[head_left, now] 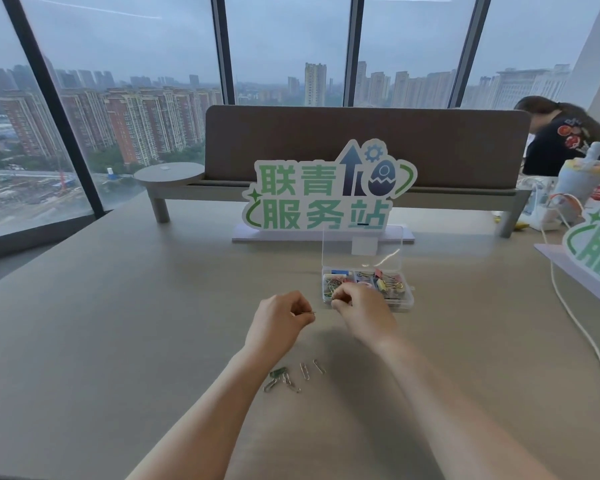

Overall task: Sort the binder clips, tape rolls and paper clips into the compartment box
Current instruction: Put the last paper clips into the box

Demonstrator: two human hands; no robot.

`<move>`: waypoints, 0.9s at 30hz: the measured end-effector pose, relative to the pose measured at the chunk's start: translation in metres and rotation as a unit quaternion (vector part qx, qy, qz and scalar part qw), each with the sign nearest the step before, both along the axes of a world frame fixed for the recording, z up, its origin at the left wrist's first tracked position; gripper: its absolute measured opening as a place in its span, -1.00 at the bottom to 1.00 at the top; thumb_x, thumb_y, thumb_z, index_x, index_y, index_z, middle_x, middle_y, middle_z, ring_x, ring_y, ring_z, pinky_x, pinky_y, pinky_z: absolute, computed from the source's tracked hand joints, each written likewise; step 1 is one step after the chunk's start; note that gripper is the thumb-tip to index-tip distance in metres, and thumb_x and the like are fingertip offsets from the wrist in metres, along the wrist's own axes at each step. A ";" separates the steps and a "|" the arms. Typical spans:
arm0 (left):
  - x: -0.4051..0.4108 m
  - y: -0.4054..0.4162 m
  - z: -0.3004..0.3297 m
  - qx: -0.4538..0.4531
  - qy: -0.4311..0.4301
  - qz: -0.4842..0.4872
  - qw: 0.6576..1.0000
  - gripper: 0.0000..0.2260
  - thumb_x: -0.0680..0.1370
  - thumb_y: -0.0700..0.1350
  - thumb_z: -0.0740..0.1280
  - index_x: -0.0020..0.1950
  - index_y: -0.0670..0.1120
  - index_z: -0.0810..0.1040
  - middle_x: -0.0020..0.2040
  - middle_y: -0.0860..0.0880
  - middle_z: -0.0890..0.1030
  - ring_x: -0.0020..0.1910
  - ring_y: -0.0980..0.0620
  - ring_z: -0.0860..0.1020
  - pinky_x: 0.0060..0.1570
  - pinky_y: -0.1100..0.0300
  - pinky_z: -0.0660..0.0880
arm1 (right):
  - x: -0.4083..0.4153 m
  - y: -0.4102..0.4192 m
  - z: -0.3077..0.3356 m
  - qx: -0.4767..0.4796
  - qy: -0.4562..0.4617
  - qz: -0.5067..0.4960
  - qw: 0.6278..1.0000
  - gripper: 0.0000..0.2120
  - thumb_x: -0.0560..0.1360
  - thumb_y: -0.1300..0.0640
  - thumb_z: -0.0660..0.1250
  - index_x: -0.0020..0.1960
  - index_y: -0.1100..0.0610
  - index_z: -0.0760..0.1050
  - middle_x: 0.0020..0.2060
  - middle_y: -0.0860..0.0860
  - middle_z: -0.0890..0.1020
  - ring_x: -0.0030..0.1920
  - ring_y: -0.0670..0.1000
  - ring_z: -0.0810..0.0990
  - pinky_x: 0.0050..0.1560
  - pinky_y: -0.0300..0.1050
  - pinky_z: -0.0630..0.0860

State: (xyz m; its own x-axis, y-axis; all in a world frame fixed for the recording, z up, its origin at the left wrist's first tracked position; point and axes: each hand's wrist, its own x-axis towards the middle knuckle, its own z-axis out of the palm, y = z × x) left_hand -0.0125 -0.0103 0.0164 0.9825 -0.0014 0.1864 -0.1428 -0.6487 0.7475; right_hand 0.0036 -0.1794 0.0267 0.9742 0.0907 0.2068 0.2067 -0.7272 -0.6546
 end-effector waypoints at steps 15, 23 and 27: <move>0.082 -0.053 0.007 0.055 0.001 -0.025 0.998 -0.87 0.40 -0.10 0.46 -0.27 0.00 0.52 -0.28 0.10 0.55 -0.21 0.01 0.54 -0.20 0.10 0.51 | 0.065 -0.021 0.002 -0.090 0.035 -0.036 0.995 -0.88 0.48 0.14 0.30 -0.08 0.06 0.62 -0.07 0.07 0.66 0.01 0.15 0.57 0.03 0.02 0.51; 0.085 -0.048 -0.001 0.029 0.023 -0.031 0.999 -0.88 0.38 -0.04 0.49 -0.24 -0.04 0.61 -0.20 0.02 0.64 -0.17 0.03 0.56 -0.18 0.13 0.49 | 0.065 -0.024 -0.005 -0.108 0.045 -0.017 0.993 -0.89 0.47 0.09 0.34 -0.20 0.01 0.62 -0.14 0.02 0.68 -0.07 0.08 0.57 0.01 -0.06 0.44; 0.080 -0.041 0.000 0.019 -0.006 -0.023 1.000 -0.96 0.46 -0.11 0.42 -0.18 -0.06 0.64 -0.21 0.06 0.61 -0.15 0.05 0.54 -0.17 0.22 0.38 | 0.064 -0.026 -0.006 -0.060 0.009 -0.031 0.998 -0.84 0.50 0.13 0.32 -0.23 0.04 0.60 -0.24 0.05 0.65 -0.13 0.11 0.57 -0.01 -0.06 0.42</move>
